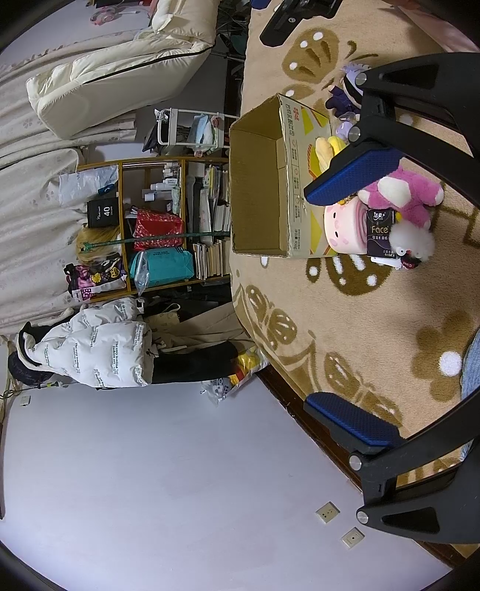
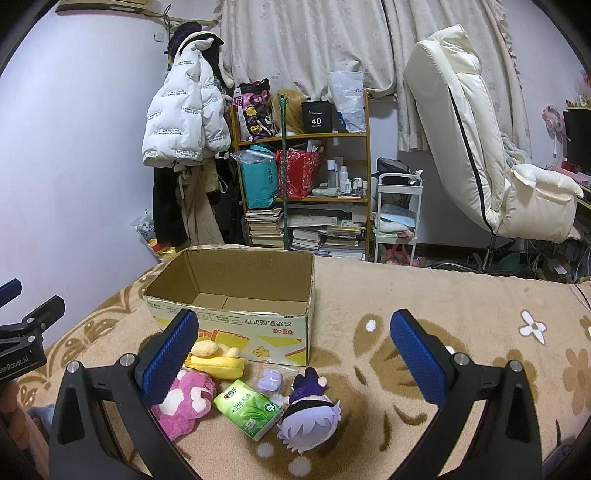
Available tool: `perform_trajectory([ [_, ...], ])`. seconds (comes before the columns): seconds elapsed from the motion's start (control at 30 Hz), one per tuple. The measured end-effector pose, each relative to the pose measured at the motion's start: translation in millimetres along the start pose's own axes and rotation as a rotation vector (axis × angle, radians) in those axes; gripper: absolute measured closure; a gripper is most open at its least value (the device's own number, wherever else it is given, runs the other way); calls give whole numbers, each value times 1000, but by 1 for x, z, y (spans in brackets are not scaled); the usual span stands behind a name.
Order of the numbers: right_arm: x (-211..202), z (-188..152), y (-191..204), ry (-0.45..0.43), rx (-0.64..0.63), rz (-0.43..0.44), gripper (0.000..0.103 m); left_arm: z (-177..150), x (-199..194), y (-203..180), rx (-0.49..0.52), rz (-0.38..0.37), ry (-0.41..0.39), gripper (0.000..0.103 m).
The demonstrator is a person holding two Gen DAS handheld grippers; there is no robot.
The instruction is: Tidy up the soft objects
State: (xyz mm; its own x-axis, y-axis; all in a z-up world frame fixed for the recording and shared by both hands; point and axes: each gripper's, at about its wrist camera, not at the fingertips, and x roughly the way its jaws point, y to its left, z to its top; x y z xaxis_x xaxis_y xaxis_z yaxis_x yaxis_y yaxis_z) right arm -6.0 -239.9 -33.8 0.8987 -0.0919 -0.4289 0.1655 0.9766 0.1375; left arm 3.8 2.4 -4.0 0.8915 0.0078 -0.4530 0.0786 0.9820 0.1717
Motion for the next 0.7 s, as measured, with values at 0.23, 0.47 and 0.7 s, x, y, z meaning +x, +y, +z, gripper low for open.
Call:
perform_trajectory([
  [0.23, 0, 0, 0, 0, 3, 0, 0, 0, 1, 0, 3, 1, 0, 3],
  [0.47, 0, 1, -1, 1, 2, 0, 0, -2, 1, 3, 8, 6, 12, 3],
  [0.7, 8, -3, 3, 42, -6, -10, 0, -1, 9, -3, 46, 4, 49, 3],
])
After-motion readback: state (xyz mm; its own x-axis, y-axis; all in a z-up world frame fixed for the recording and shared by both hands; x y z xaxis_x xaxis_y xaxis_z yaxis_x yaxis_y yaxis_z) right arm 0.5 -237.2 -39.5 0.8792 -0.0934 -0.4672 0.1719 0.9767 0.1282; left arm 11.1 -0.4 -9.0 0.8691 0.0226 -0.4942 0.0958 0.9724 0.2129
